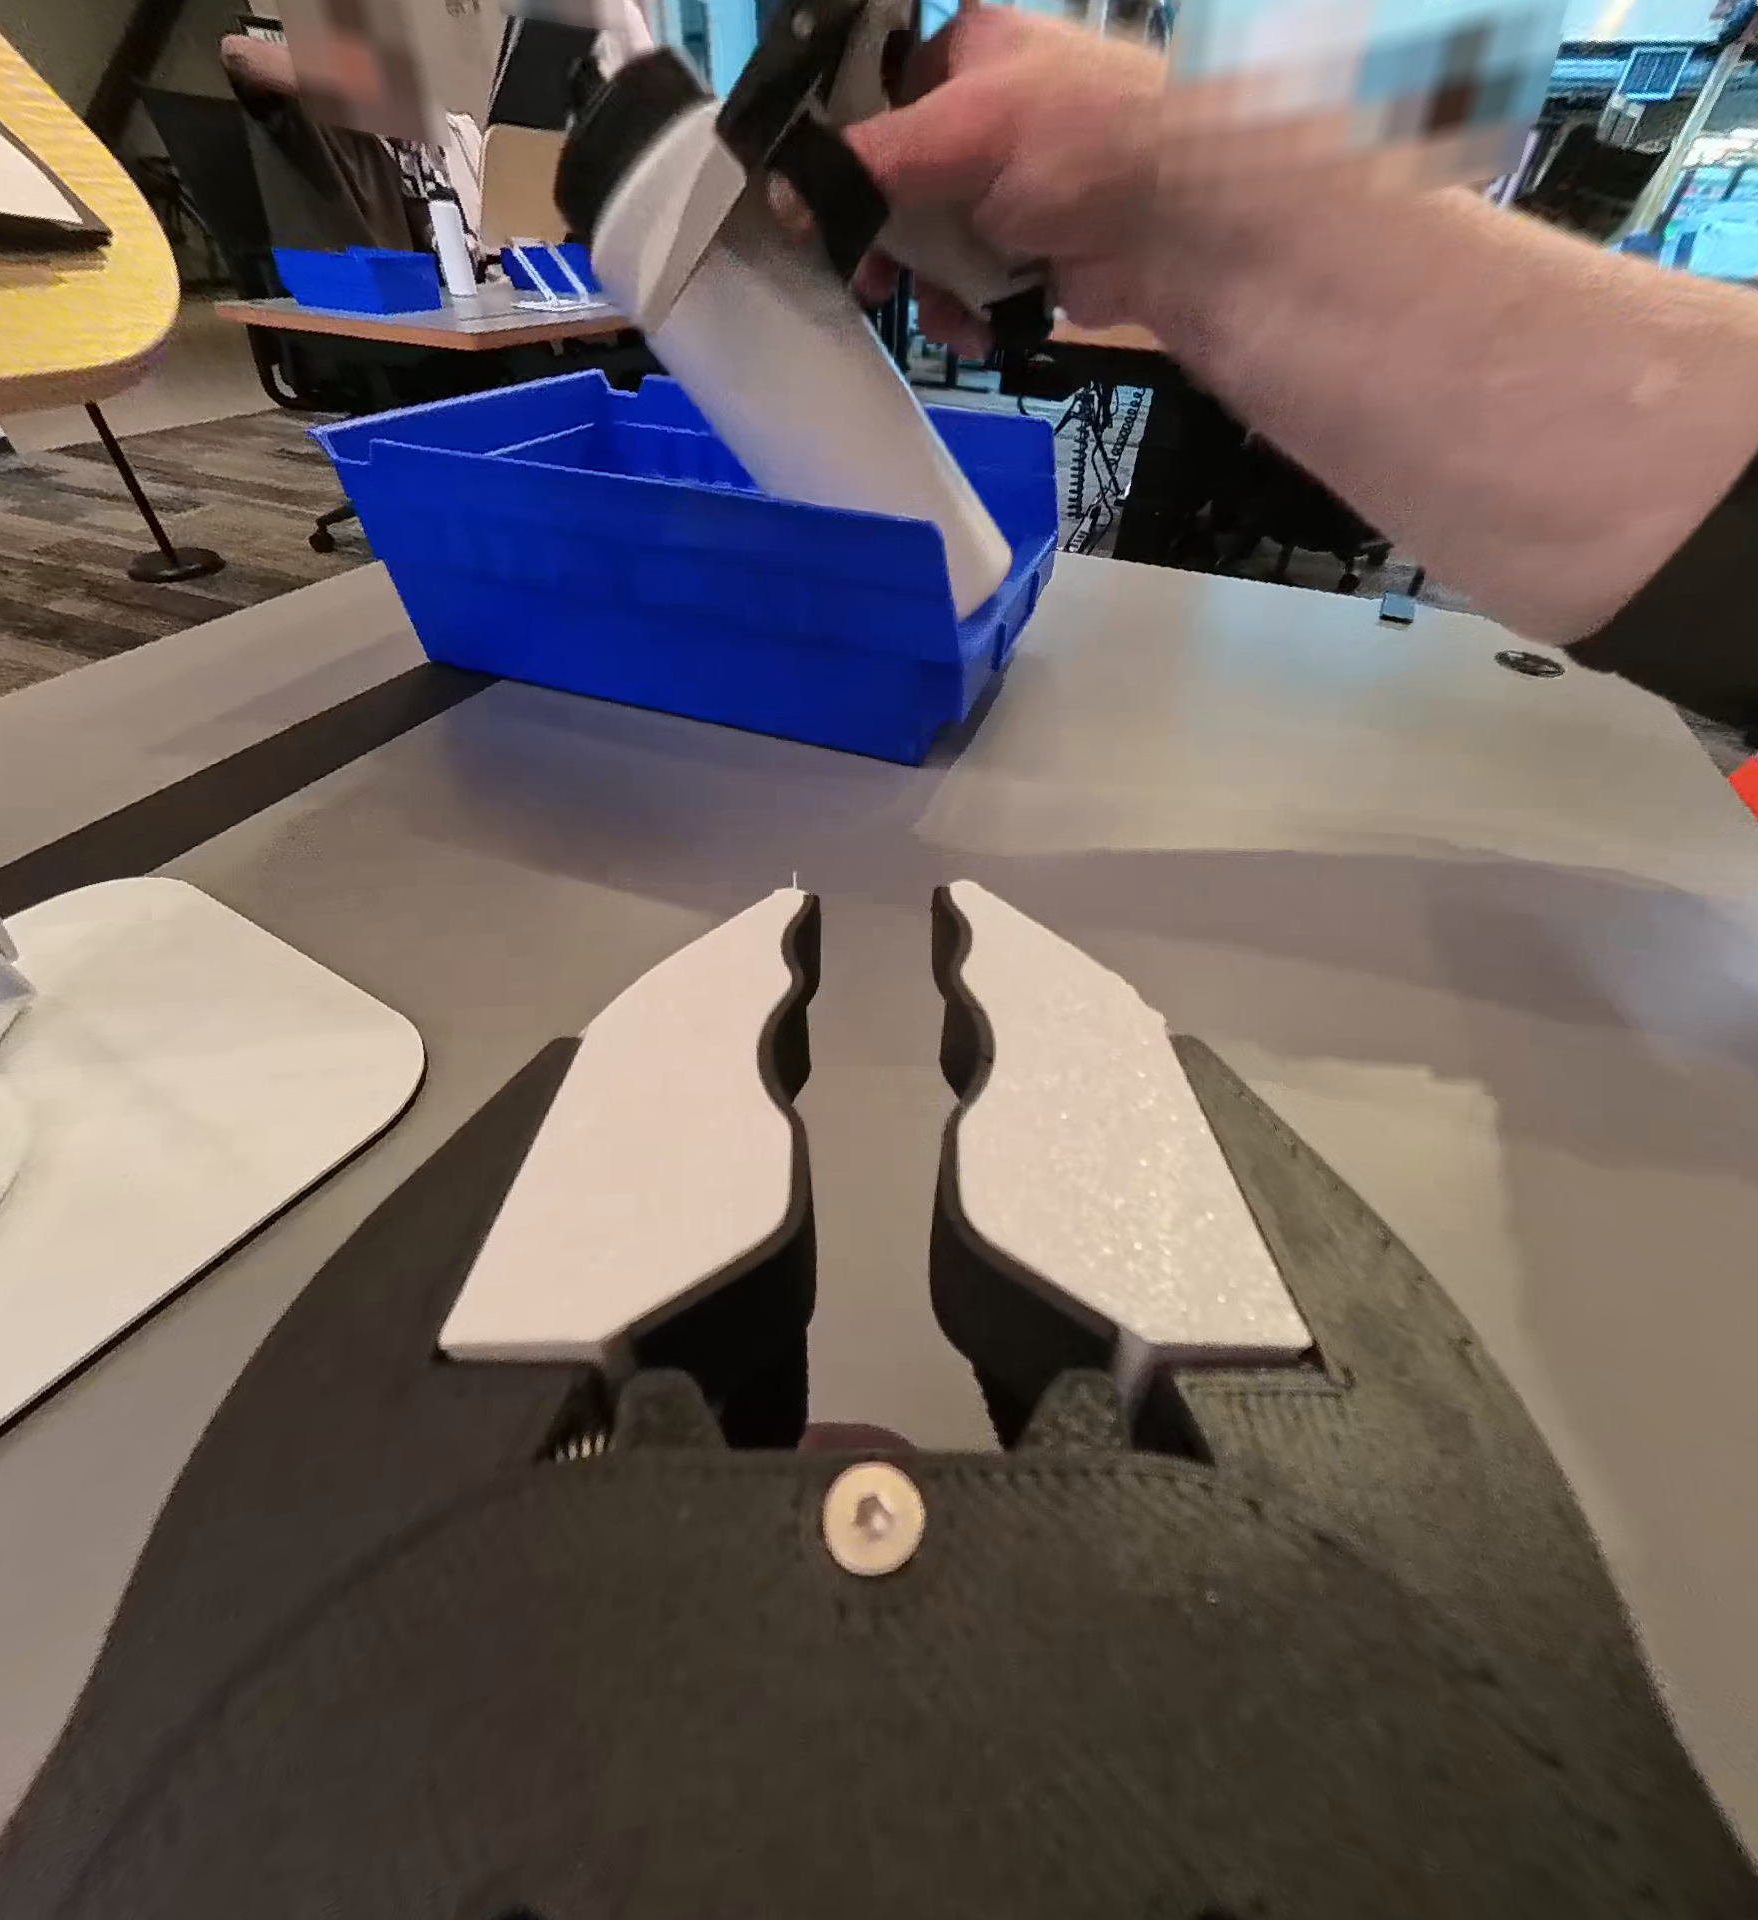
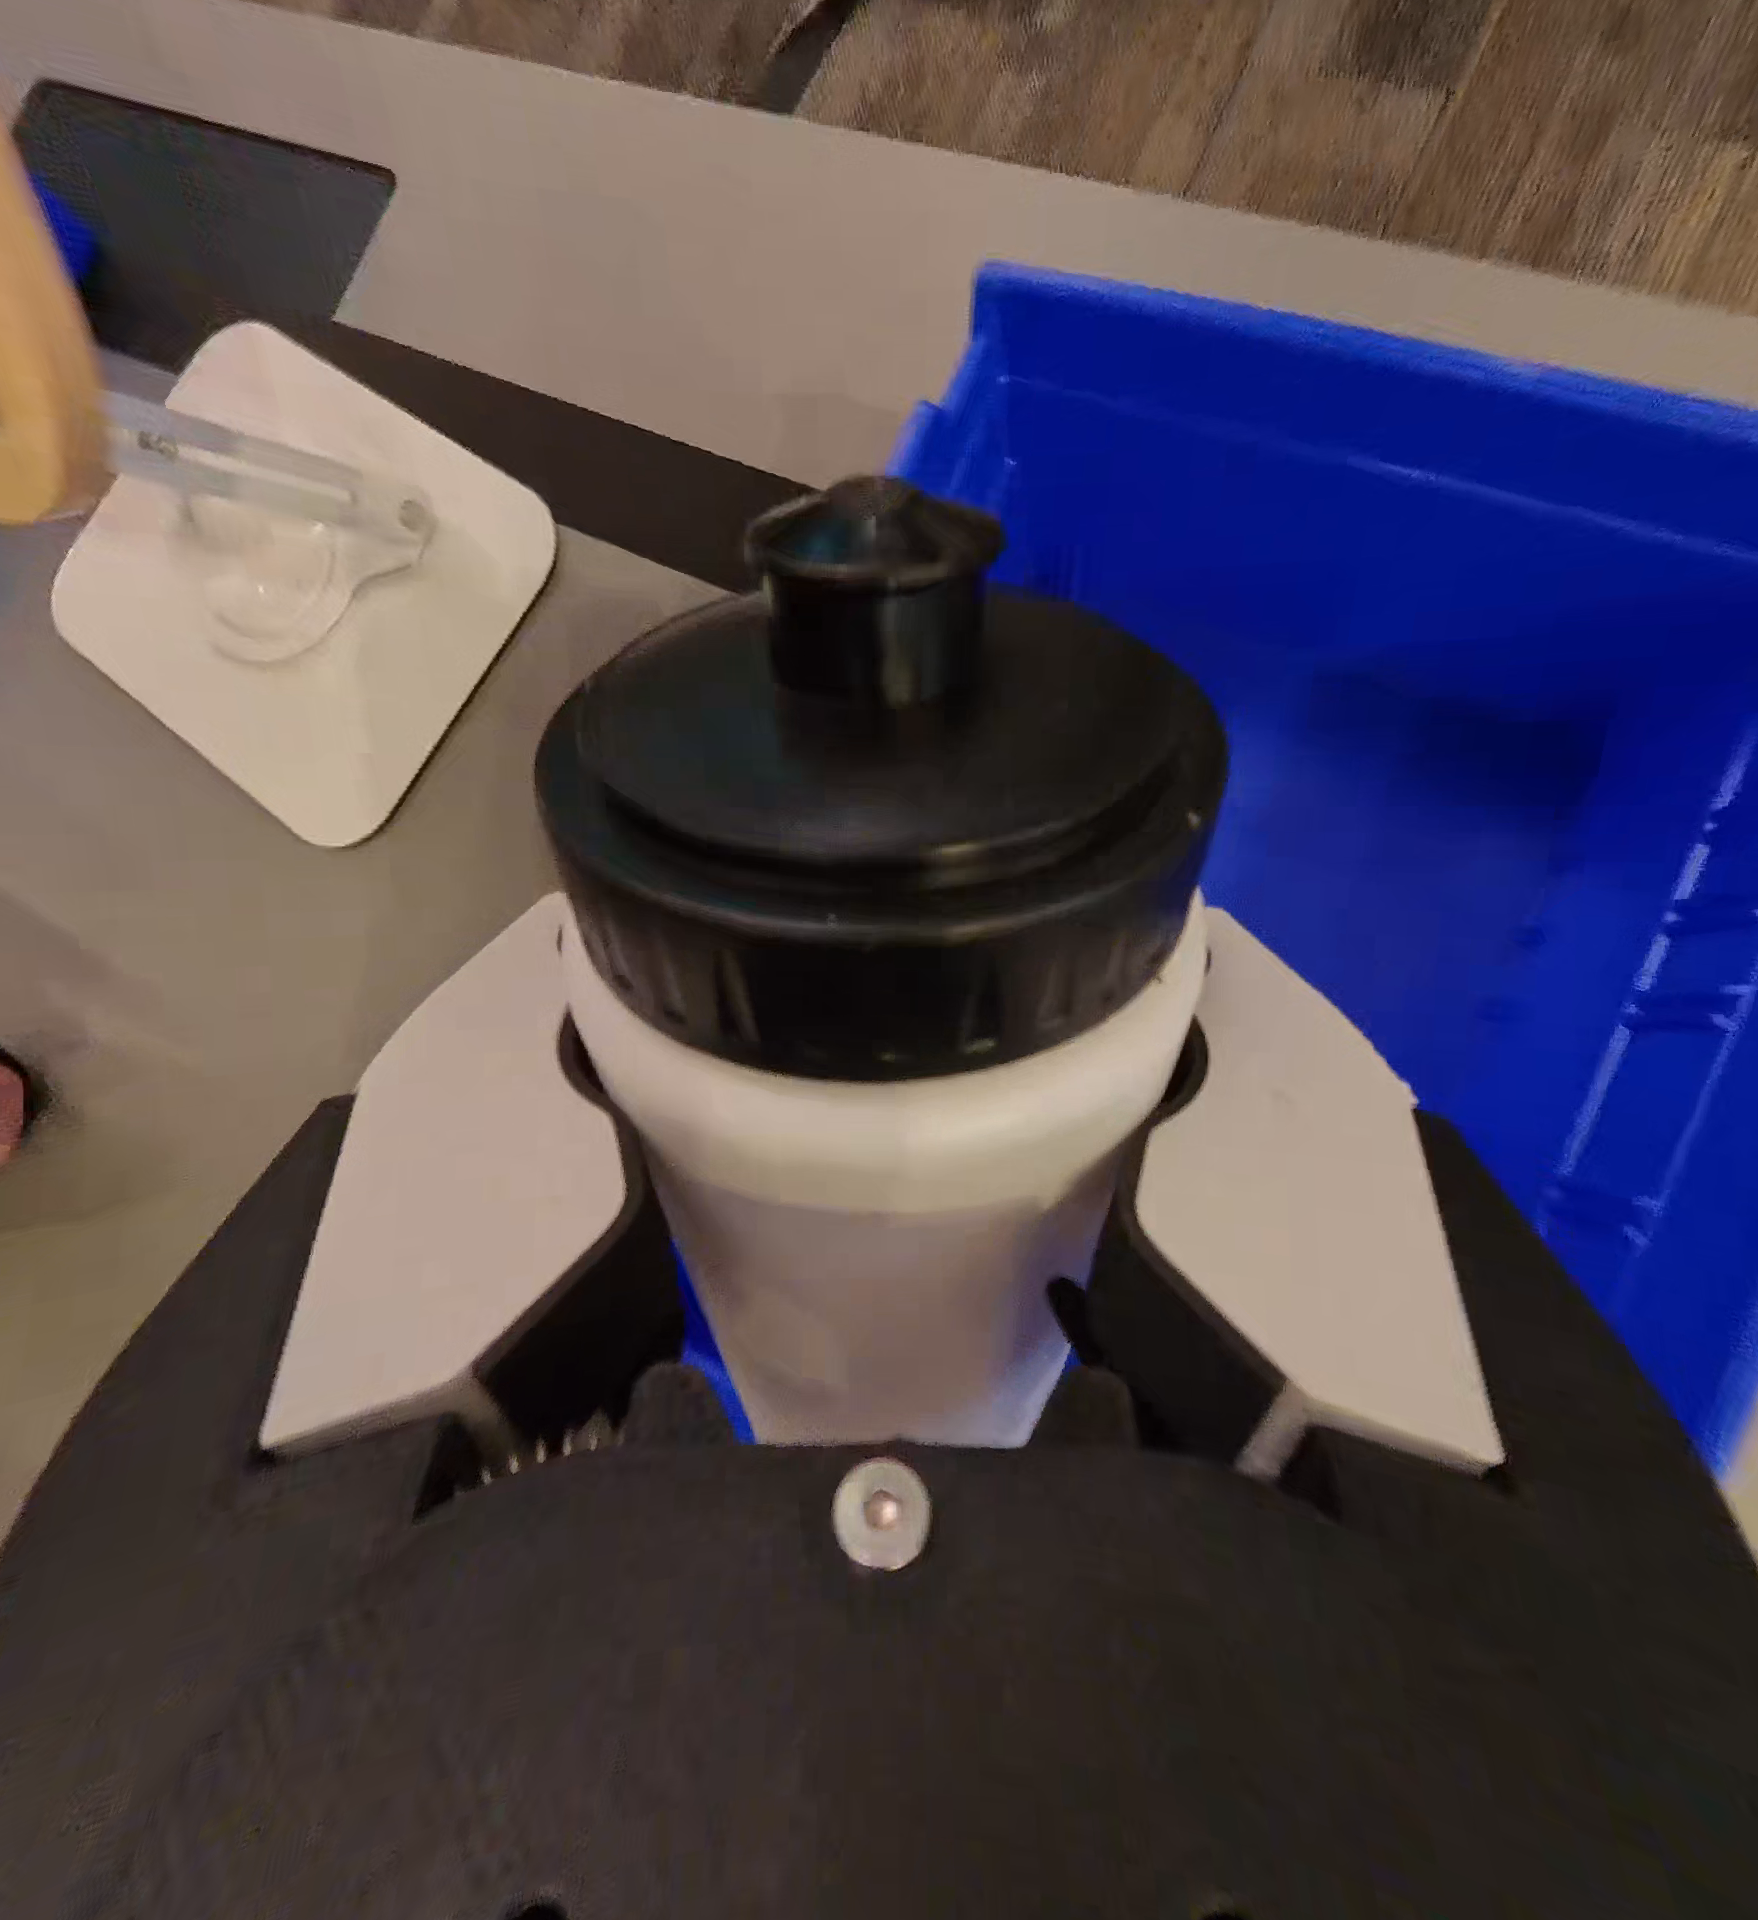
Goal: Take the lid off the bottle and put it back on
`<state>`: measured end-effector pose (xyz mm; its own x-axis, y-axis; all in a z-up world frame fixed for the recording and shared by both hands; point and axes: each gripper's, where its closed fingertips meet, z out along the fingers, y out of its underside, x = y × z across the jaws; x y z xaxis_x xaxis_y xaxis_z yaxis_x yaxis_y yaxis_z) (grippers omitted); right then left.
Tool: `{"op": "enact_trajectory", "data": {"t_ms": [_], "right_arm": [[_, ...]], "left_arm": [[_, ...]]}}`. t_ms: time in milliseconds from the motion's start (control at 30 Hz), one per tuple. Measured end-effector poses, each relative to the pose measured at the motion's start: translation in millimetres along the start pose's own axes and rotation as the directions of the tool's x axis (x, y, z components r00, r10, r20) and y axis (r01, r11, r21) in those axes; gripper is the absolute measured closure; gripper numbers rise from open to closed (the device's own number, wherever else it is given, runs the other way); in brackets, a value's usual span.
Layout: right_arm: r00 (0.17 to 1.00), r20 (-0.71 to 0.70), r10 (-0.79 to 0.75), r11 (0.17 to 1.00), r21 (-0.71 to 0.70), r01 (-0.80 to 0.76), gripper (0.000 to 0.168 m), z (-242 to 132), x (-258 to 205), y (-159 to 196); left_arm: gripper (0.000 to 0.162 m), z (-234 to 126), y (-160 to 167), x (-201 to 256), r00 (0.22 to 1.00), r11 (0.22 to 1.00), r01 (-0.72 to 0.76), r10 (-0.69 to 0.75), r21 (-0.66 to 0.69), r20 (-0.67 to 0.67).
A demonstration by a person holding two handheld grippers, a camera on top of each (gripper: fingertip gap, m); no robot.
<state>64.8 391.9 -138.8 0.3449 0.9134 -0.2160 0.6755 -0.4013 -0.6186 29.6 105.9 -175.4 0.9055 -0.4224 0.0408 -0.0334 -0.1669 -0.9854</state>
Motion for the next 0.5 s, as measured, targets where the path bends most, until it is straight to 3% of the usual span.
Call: {"op": "enact_trajectory", "data": {"t_ms": [100, 367, 467, 500], "right_arm": [[0.995, 0.028, 0.1, 0.993, -0.07, -0.098, 0.065, 18, 15, 11], [0.983, -0.031, 0.179, 0.961, -0.21, -0.182, 0.066, 59, 50, 34], [0.979, -0.04, 0.198, 0.952, -0.232, -0.202, 0.086, 64, 56, 39], [0.978, -0.04, 0.205, 0.947, -0.244, -0.209, 0.084, 65, 56, 40]], "left_arm": [[0.142, 1, 0, 0, 1.0, 1.0, 0.001, -0.001, -0.004, -0.004], [0.14, 1, 1, -1, 1.0, 1.0, 0.016, -0.016, -0.007, -0.013], [0.14, 2, 1, 0, 1.0, 1.0, 0.017, -0.017, -0.01, -0.018], [0.14, 1, 2, 0, 1.0, 1.0, 0.017, -0.017, -0.011, -0.019]]}}
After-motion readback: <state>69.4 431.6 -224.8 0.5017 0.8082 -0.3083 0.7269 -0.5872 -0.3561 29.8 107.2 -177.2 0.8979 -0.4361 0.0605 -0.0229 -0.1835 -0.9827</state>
